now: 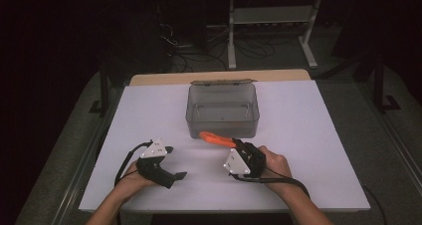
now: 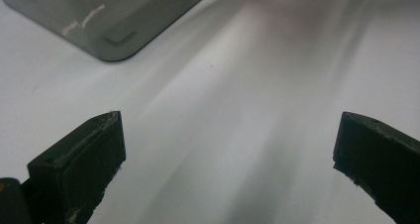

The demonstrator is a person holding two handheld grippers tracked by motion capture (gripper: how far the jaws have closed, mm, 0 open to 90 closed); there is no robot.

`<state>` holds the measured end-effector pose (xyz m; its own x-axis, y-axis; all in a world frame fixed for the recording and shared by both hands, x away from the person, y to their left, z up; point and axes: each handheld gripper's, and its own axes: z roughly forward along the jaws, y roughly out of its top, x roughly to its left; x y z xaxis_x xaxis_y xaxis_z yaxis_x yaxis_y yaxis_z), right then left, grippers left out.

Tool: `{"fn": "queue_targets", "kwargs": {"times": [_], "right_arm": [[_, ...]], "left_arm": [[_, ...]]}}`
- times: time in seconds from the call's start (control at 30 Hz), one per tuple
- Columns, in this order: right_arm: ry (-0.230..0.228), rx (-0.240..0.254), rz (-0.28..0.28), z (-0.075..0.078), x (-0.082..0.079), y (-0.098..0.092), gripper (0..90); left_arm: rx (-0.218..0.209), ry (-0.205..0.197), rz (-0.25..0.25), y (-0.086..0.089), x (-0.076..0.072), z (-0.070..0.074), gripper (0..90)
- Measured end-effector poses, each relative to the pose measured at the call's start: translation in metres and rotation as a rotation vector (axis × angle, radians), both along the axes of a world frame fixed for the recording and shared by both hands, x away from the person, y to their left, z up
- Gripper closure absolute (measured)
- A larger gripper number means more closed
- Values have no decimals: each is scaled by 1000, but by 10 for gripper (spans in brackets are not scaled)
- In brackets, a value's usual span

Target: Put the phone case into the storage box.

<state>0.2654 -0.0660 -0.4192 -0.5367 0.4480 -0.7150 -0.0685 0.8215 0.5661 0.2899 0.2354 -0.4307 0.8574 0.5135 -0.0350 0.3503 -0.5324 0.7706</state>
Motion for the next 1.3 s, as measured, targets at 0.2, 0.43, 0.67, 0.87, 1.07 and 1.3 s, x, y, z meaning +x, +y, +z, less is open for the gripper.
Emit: {"fn": "queue_targets", "kwargs": {"times": [0.2,0.43,0.67,0.87,1.07,1.3], "right_arm": [[31,43,1,1,2,-2,811],[78,105,2,4,5,-6,811],[130,153,1,7,8,-11,811],[183,211,-4,9,12,-15,812],[234,263,0,11,15,-19,811],[287,318,5,12,18,-24,811]], "left_arm": [[1,0,-8,-1,0,-1,0],[-4,-6,-9,-2,1,-1,0],[-5,-4,-9,-1,1,-2,0],[-7,-4,-7,-1,1,-2,0],[-4,-4,-6,0,2,-2,0],[-2,-4,-7,0,1,-2,0]]}}
